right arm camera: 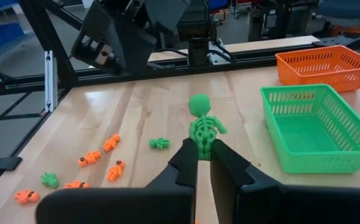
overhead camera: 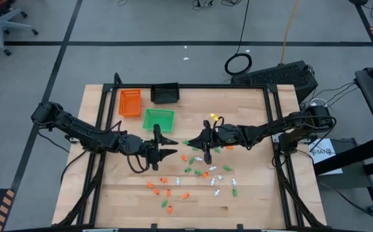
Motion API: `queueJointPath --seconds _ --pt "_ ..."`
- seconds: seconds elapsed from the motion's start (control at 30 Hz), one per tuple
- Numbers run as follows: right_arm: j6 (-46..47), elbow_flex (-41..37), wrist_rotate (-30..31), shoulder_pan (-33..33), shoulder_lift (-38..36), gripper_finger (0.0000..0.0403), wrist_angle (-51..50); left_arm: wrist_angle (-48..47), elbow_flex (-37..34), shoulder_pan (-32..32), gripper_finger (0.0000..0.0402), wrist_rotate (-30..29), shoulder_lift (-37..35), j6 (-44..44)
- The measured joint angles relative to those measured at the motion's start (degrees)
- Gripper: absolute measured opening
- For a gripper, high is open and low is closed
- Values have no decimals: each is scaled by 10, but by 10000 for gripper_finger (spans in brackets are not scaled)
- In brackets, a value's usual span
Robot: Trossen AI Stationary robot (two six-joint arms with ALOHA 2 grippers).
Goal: Sort Halloween decoration
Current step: Put the green skeleton toy into the orange bin
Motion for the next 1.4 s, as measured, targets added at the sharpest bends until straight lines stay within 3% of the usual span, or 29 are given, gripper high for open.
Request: queueJointPath --seconds 0.3,0.4,0.8,1.4 --pt "3 0 0 0 0 9 0 0 0 3 156 6 0 60" --pt "3 0 0 0 0 9 0 1 0 10 156 32 3 85" --pt "3 0 0 0 0 9 3 -8 72 36 156 41 91 188" --pt "11 0 -2 0 0 9 -3 -141 124 40 156 21 115 249"
